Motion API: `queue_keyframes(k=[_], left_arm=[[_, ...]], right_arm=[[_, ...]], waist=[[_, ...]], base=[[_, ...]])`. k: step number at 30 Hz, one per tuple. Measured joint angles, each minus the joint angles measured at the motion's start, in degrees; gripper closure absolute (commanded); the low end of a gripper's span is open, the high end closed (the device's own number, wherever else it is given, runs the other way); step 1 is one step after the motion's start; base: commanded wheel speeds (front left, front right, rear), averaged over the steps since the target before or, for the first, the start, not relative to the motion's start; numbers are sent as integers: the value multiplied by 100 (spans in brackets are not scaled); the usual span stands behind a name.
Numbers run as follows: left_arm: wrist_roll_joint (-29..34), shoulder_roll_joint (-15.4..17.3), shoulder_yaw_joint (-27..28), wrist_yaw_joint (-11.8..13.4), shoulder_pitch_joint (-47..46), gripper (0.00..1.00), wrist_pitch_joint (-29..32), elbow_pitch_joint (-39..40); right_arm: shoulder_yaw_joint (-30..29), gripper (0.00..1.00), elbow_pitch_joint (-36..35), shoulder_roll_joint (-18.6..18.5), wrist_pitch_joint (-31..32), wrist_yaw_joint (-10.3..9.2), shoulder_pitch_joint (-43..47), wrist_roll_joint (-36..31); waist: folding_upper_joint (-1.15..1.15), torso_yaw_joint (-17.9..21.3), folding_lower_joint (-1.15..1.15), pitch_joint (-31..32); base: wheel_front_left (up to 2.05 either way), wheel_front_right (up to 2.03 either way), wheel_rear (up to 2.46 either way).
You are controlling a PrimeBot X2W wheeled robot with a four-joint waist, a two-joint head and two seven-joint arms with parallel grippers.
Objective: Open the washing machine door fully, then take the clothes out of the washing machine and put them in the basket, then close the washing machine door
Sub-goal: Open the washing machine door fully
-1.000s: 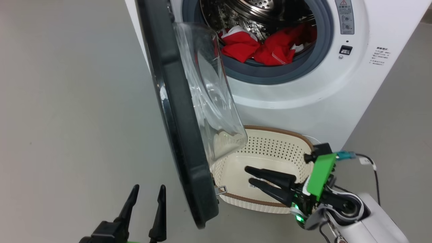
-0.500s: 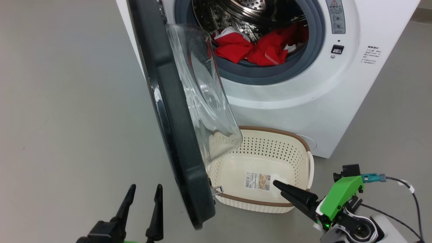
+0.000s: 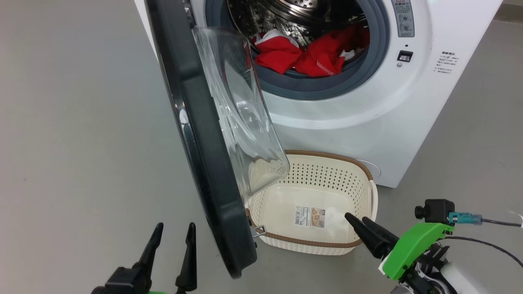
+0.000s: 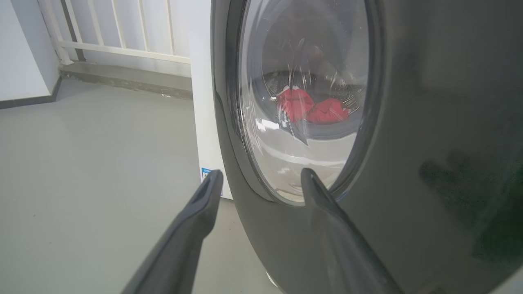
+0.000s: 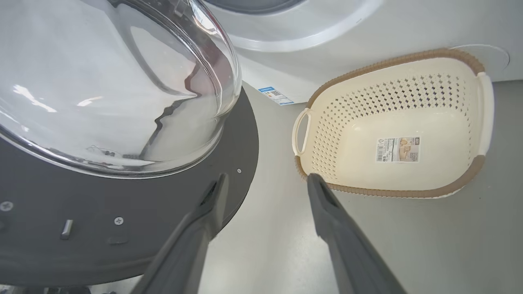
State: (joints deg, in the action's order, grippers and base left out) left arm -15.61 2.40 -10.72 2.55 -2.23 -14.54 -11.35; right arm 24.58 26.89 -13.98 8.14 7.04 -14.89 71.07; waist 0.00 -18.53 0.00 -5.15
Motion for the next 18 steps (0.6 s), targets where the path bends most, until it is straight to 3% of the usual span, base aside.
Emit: queue_keyframes(k=[9, 12, 15, 18], left_arm=[[0, 0, 8, 0, 2, 0, 0, -10], [0, 0, 22, 0, 16, 0, 0, -12], [0, 0, 40, 0, 43, 0, 0, -12], [0, 0, 56, -1, 124, 0, 0, -12]], right_arm=[[1082, 0, 96, -468, -1793, 1, -105, -453], [1358, 0, 255, -584, -2121, 1, -163, -534], [1423, 0, 357, -613, -2231, 1, -205, -701], [1057, 0, 321, -591, -2235, 1, -203, -1114]], waist=[[0, -7, 0, 40], [0, -6, 0, 69], [0, 1, 0, 88], [0, 13, 0, 82]], base=[[0, 0, 0], [0, 0, 0], [0, 0, 0], [0, 0, 0]])
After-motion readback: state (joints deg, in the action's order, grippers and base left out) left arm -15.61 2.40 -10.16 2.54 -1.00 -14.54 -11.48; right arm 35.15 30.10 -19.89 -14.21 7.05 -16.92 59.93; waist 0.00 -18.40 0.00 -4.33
